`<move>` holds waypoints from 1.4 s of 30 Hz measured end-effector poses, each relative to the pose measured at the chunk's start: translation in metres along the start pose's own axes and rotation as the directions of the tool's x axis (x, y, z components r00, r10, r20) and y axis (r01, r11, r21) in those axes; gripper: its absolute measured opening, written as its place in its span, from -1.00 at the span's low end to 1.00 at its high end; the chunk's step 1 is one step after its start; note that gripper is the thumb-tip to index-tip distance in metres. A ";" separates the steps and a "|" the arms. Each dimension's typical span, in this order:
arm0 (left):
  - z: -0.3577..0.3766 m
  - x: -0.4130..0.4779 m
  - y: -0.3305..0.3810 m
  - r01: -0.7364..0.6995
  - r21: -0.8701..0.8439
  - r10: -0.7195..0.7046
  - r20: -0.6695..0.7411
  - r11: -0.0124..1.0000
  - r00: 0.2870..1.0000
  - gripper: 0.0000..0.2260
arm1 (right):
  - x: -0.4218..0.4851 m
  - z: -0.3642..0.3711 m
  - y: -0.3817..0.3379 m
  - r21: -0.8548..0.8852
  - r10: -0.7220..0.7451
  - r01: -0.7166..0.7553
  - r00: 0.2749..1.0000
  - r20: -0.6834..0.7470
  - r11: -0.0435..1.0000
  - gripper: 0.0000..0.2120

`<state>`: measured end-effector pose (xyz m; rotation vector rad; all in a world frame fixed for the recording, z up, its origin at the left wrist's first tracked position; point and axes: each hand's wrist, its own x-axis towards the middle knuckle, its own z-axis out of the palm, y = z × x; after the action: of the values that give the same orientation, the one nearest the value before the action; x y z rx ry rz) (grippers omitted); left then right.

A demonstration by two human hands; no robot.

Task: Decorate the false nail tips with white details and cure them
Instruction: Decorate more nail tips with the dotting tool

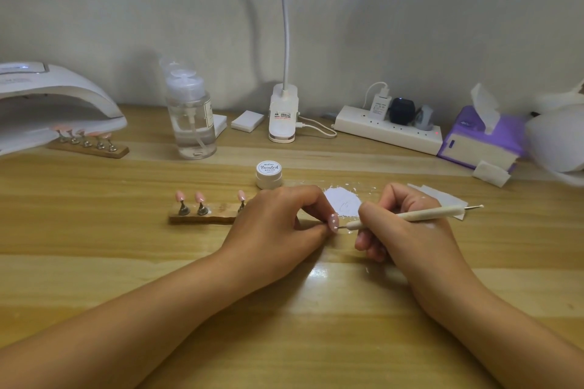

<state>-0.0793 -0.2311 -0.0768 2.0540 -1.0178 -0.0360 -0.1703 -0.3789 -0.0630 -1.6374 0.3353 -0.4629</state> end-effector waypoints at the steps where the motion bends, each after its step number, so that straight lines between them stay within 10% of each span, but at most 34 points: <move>1: 0.000 0.000 0.000 0.000 0.003 0.000 -0.001 1.000 1.000 -0.84 | 0.000 0.000 0.001 -0.004 -0.002 0.002 1.000 -0.002 1.000 -0.70; 42: 0.005 -0.001 -0.005 -0.079 -0.028 0.077 -0.089 0.996 0.993 -0.93 | 0.010 -0.009 0.005 0.007 -0.167 0.177 0.943 -0.286 0.984 -0.73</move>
<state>-0.0785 -0.2321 -0.0845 1.9678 -1.0355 0.0777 -0.1659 -0.3919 -0.0658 -1.5756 0.3973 -0.8377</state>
